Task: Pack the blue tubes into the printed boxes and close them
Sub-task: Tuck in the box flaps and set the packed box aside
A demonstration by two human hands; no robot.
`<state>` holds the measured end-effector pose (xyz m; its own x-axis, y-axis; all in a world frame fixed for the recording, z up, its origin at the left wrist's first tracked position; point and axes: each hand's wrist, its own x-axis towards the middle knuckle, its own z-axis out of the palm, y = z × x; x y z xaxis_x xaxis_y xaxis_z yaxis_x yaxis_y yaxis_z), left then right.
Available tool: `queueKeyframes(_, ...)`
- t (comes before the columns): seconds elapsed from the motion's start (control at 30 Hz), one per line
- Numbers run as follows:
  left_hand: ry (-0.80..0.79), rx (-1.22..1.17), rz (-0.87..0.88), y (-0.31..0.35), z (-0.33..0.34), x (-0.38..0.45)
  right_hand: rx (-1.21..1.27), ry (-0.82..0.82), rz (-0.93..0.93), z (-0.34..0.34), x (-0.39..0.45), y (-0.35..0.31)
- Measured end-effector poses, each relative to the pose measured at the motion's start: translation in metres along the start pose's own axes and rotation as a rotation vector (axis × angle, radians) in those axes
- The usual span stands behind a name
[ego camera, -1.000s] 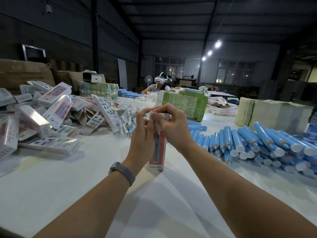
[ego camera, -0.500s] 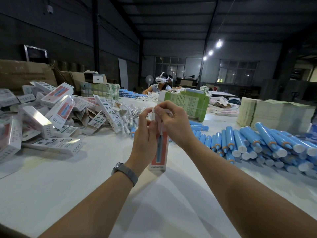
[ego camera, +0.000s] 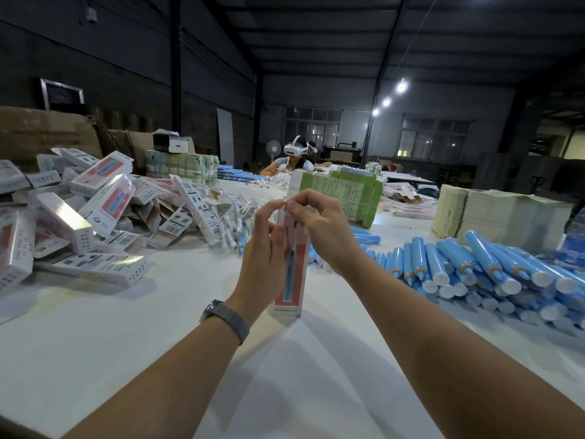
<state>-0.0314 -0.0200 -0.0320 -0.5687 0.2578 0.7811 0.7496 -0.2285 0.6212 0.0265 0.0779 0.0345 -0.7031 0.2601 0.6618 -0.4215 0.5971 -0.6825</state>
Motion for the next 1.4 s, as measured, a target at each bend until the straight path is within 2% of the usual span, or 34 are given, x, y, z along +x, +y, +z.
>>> queueKeyframes(0.33, 0.011, -0.02, -0.002, -0.002, 0.0, 0.002, 0.05, 0.023, -0.012, 0.001, -0.002, 0.006)
queueKeyframes(0.47, -0.004, -0.001, -0.005, -0.002, -0.001, 0.002, 0.228, 0.035, 0.047, 0.006, -0.005, 0.01)
queueKeyframes(0.67, -0.021, -0.003, 0.016, -0.007, -0.001, 0.002, 0.347, 0.098, 0.061, 0.014, -0.006, 0.011)
queueKeyframes(1.4, -0.004, -0.094, 0.016, -0.009, 0.002, 0.002, 0.325, 0.238, 0.13, 0.024, -0.006, 0.013)
